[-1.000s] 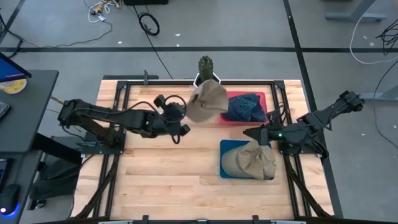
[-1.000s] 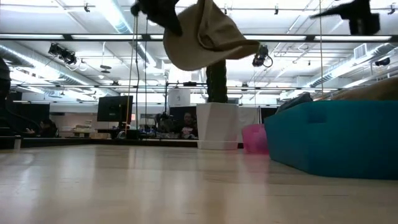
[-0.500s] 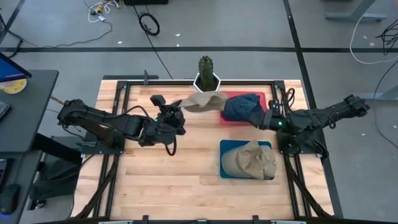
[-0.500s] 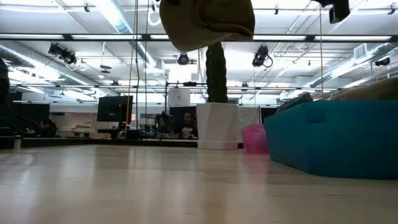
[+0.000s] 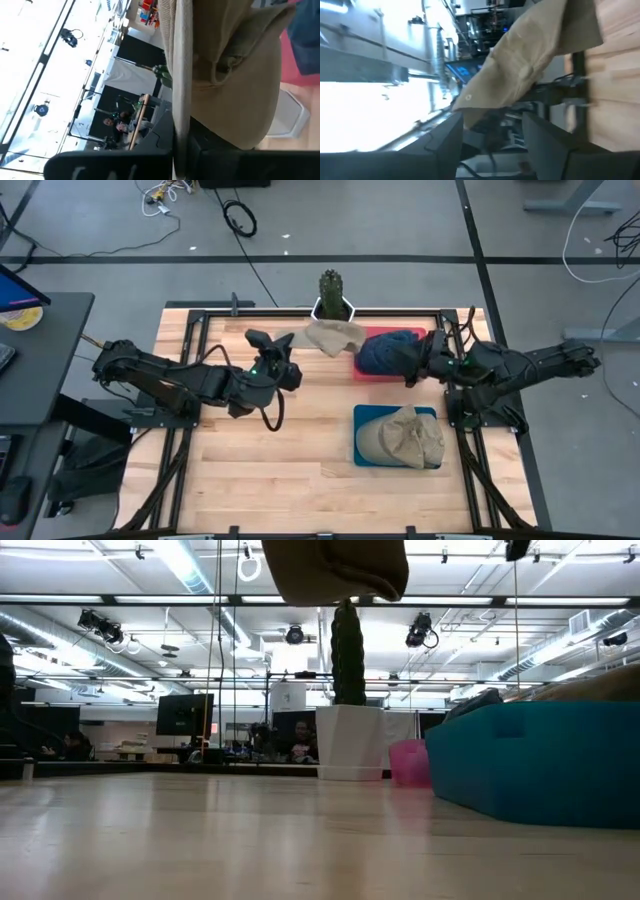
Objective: Pick & Place hat
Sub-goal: Put the brown cap into the blue bin
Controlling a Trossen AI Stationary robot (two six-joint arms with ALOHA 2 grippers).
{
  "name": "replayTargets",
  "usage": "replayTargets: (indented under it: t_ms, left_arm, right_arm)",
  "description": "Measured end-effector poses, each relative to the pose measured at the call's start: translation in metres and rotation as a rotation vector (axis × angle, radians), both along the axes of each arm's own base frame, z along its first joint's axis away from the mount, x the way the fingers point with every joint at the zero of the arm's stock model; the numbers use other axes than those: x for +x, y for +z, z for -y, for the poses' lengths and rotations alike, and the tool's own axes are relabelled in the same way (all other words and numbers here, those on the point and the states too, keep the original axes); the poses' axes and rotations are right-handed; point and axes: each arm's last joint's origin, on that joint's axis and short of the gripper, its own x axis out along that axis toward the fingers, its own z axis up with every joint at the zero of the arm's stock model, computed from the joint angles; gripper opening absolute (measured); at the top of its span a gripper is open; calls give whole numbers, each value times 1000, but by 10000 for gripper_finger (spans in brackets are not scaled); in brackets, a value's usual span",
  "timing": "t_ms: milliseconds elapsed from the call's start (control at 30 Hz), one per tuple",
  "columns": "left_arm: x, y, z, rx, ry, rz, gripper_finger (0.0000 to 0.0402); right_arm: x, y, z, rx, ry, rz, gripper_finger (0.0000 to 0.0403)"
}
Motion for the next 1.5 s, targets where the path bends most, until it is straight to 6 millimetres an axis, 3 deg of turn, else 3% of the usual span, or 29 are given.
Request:
replayTargets:
  t_ms: [200,567,933,1133,1433,1500]
  left_arm:
    - [2,6,0,33,-2,-19,11]
    - [3,18,3,88,-5,-41,11]
    - [-1,20,21,75,-63,0,11]
    - [-2,20,22,62,-65,20,11]
    - [-1,20,21,51,-64,39,11]
    - [-1,20,21,41,-64,55,11]
  right_arm:
    - [21,6,-4,52,9,144,236]
    - [57,-18,-12,175,57,99,304]
    - [68,-17,8,183,-30,174,304]
    - [67,-14,12,182,-46,207,233]
    - [67,-13,12,138,-28,206,38]
    - [67,-12,12,117,-31,212,12]
